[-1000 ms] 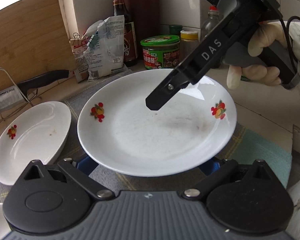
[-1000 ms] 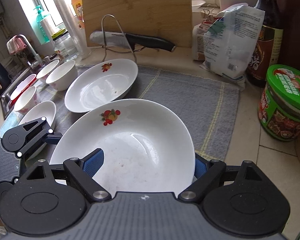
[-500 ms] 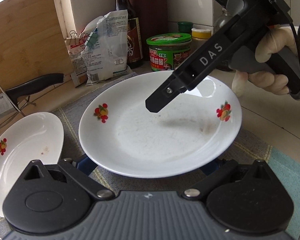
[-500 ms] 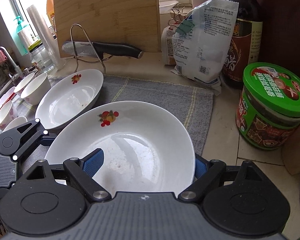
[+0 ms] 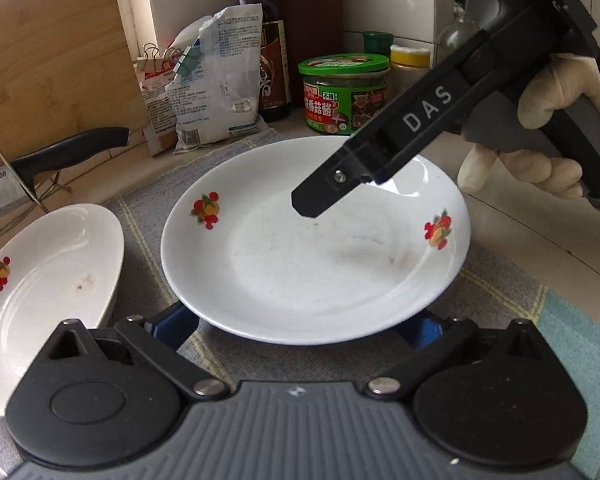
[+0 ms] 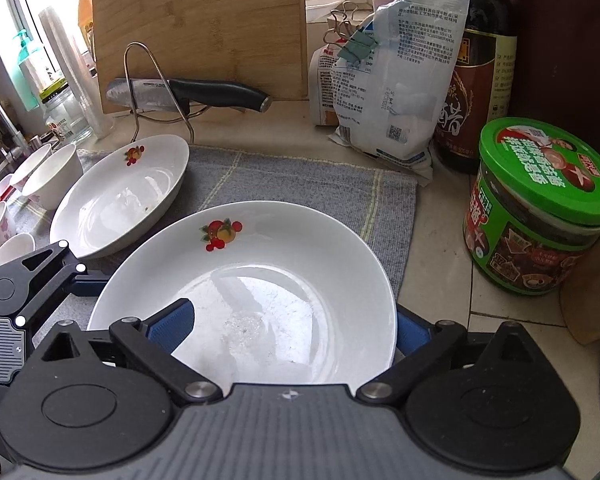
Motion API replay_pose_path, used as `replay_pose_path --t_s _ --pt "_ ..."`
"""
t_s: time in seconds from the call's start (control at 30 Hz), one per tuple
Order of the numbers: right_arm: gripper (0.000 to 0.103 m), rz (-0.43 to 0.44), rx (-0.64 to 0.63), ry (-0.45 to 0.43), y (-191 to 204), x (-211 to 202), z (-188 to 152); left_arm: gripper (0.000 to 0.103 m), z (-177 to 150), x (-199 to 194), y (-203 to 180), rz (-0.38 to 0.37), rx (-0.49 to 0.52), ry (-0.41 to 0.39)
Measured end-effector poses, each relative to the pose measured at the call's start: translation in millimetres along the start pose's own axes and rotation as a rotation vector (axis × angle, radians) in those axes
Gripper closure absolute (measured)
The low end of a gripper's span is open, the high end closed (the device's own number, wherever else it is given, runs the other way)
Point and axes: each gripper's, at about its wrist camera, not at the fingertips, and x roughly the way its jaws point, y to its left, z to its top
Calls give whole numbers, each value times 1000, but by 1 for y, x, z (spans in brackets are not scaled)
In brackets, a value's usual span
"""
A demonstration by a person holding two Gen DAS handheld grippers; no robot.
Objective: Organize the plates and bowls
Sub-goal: 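Lift the clean white plate with the right gripper and carry it toward the cutting board, then lower the plate onto the towel and open the right gripper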
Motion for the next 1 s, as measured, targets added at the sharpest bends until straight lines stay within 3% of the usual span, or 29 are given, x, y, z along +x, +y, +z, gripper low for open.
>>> replay_pose_path --t_s 0.23,0.37,0.8,1.0 --pt "0 -132 -77 -68 27 -20 -5 1 -13 -31 -4 38 -91 -1" --pt "0 -161 -110 -93 50 -32 -11 1 -18 -57 -4 84 -144 -25" --pt "0 -13 -124 -67 92 -52 -36 1 -48 -127 -10 271 -297 -50" --pt "0 49 -135 -37 124 -49 -44 1 -66 -159 -2 296 -312 -73"
